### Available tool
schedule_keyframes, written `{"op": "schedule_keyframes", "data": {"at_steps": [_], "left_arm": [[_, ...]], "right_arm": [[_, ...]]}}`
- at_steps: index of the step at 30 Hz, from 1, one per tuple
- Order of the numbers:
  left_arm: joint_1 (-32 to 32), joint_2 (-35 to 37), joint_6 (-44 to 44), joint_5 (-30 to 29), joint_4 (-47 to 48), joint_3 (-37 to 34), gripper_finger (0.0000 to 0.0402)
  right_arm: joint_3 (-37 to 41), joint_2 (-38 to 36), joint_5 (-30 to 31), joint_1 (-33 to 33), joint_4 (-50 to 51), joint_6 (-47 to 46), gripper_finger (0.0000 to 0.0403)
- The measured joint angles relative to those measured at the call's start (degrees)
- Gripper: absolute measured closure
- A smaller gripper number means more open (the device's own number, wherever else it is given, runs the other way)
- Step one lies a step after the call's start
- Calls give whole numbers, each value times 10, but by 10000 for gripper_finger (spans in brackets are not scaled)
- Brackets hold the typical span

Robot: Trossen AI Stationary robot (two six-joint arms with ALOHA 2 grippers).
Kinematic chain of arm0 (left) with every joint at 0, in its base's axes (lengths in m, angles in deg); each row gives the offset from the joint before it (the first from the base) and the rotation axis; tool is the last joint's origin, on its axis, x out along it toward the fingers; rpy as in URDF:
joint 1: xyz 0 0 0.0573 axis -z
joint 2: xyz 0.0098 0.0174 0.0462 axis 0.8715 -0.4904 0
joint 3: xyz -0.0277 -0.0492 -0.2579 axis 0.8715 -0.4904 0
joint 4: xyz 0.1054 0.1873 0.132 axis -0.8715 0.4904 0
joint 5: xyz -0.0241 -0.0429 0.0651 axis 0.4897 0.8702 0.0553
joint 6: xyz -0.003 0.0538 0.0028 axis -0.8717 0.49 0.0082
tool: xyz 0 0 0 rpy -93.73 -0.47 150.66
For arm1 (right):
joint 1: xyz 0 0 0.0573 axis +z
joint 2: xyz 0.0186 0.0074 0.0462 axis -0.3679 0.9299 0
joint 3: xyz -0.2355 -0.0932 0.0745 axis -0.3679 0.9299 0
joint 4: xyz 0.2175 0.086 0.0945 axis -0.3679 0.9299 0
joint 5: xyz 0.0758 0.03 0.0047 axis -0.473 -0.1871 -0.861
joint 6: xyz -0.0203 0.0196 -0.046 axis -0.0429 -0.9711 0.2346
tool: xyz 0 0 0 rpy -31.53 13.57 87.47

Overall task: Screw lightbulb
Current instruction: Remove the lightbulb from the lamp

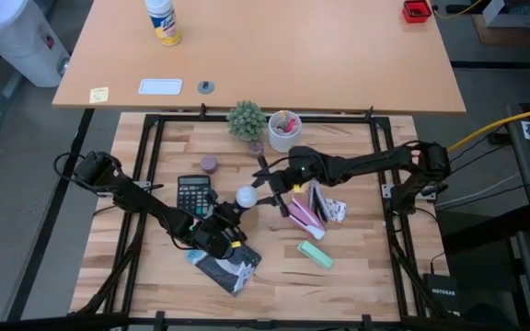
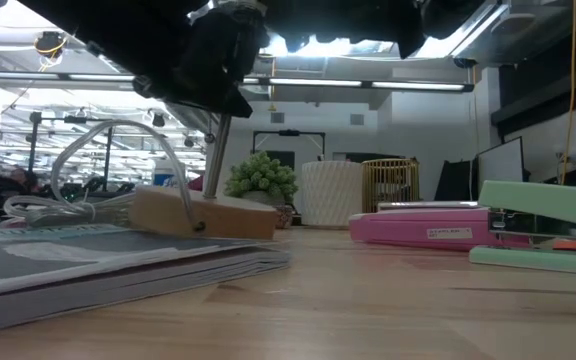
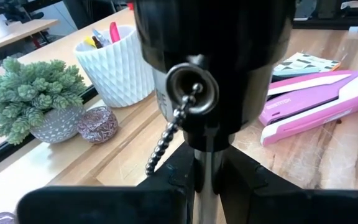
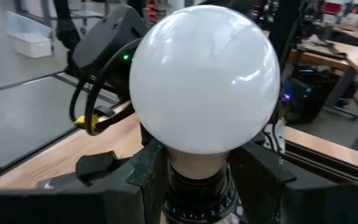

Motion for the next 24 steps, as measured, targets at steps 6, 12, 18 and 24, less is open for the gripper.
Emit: {"op": "schedule_keyframes", "data": {"at_steps": [6, 12, 18, 24], "left_arm": [[-13, 0, 0, 10, -1, 0, 359], [-27, 0, 2, 28, -2, 1, 360], [-44, 1, 48, 63, -22, 1, 370], [-67, 0, 114, 110, -55, 1, 362]], "right_arm": [[0, 0, -54, -19, 0, 0, 241], [0, 0, -68, -21, 0, 9, 241], [0, 0, -84, -21, 0, 13, 242], [0, 0, -110, -21, 0, 20, 242]]}}
